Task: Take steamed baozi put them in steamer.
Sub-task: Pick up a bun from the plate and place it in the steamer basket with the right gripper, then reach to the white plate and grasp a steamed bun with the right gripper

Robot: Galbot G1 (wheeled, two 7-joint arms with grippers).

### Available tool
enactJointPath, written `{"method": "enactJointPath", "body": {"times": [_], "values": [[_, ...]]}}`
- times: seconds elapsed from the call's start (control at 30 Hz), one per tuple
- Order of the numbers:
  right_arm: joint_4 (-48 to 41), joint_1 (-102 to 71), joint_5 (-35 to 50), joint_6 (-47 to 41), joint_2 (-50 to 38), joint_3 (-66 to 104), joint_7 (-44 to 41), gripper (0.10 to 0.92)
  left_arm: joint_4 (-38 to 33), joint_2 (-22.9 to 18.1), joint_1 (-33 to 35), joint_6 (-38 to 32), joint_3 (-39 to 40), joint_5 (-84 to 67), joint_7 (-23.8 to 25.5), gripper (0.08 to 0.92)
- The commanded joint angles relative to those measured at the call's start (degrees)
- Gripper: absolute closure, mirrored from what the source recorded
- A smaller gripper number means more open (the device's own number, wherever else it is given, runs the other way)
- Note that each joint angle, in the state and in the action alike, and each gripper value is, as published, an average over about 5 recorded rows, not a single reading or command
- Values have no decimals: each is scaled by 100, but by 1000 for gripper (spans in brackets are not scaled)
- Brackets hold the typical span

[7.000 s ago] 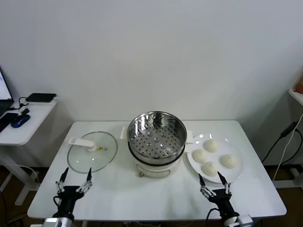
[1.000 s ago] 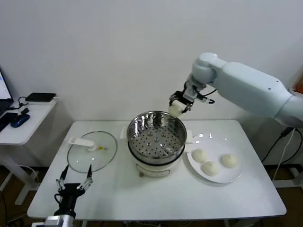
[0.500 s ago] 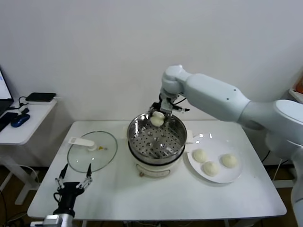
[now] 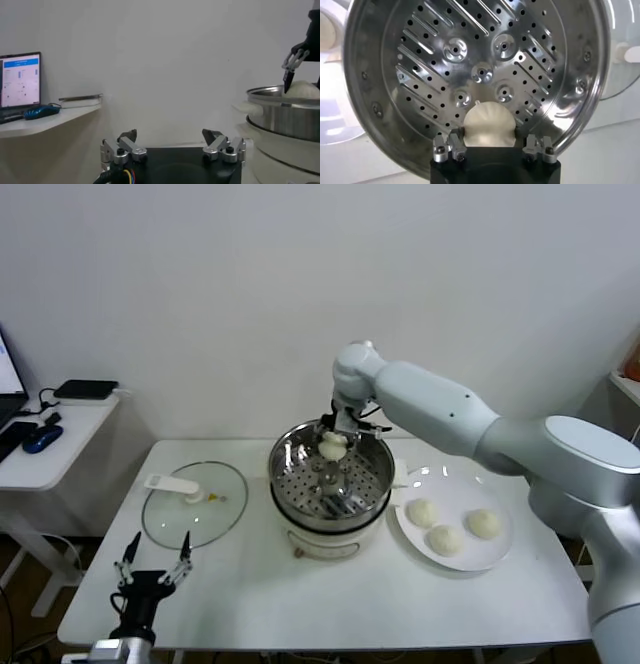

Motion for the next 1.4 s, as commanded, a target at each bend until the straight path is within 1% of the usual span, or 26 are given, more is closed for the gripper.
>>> {"method": "enactJointPath", "body": {"times": [0.03, 0.37, 0.57, 0.63, 0.77, 0.83, 0.97, 1.07, 1.2, 1.3, 1.4], "values": [[-152, -160, -359, 86, 96, 108, 7, 355, 12, 5, 5, -2, -3, -7, 1, 177], [-377, -324, -665, 214, 212, 297, 70, 335, 24, 3, 14, 3, -81, -98, -2, 177], [-402, -394, -709, 228, 232, 362, 86, 224, 0, 2, 32, 89, -183, -448, -4, 177], [-372, -385, -703, 241, 214, 359, 79, 208, 7, 7, 37, 90, -216, -469, -3, 177], [-306, -288, -663, 309, 153, 360, 37, 203, 7, 6, 43, 90, -224, -473, -6, 177], [-203, -185, -494, 325, 75, 319, -22, 203, 3, -2, 45, 90, -214, -462, -6, 177], [215, 198, 344, 176, -241, 37, -224, 202, -15, -4, 46, 90, -201, -431, -4, 177], [728, 696, 1407, -220, -698, -410, -393, 203, -30, 2, 43, 92, -197, -405, -3, 177], [1407, 1570, 3275, -1381, -1498, -1394, -418, 203, -44, 24, 32, 95, -186, -356, 0, 177], [1704, 2096, 4224, -2134, -2010, -2012, -370, 203, -48, 42, 15, 99, -166, -326, 2, 177], [1864, 2479, 4991, -2789, -2460, -2485, -356, 203, -51, 52, 4, 97, -127, -294, 5, 177]]}}
